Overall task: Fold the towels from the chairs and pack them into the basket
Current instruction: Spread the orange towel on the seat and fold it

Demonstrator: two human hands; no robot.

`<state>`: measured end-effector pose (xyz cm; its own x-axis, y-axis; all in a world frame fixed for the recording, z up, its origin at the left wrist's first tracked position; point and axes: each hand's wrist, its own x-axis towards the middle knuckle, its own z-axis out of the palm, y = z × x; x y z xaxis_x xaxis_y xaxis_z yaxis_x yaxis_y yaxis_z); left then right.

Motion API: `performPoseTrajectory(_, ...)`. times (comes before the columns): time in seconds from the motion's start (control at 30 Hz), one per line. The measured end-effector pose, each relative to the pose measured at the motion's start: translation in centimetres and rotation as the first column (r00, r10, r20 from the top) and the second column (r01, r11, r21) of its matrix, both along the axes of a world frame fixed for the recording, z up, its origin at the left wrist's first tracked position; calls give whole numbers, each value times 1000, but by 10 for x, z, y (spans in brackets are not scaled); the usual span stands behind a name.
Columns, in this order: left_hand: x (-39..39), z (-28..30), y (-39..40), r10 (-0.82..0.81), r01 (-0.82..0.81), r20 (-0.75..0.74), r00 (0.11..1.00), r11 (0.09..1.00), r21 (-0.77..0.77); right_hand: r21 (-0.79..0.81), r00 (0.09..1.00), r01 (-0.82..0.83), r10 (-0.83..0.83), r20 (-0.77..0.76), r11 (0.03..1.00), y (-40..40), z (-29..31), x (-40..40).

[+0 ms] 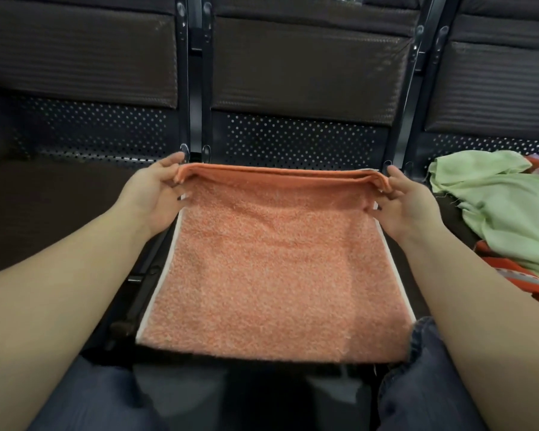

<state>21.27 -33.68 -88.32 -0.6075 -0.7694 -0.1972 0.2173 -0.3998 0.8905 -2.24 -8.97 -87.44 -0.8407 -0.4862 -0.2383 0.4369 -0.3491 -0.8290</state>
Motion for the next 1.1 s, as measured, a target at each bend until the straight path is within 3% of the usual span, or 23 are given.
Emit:
performPoseTrajectory(0.13,3,4,-2,1,-1,8,1000,1000,2,19,999,-24,24,-30,1000,-2,6,0)
performPoseTrajectory(0.43,31,15,11,-132,148,154,979,984,-99,283,978,-121,163,-130,951,30,20,8)
performPoseTrajectory(0.6,52,22,27,-184,230,246,952,958,-172,508,931,-222,336,-143,832,62,27,20)
performPoseTrajectory(0.77,83,25,34,-292,367,355,888,916,-163,724,814,-219,532,-234,654,92,36,37)
performPoseTrajectory(0.87,104,23,35,-415,512,455,788,852,-109,792,744,-225,625,-237,567,103,42,50)
performPoseTrajectory(0.93,114,18,37,-461,594,558,690,801,-72,869,656,-226,728,-197,440,108,44,57)
performPoseTrajectory(1.0,120,13,44,-515,685,672,533,729,15,931,576,-234,811,-101,281,109,44,65)
performPoseTrajectory(1.1,123,7,59,-517,798,820,246,588,132,949,576,-306,808,122,75,106,36,68)
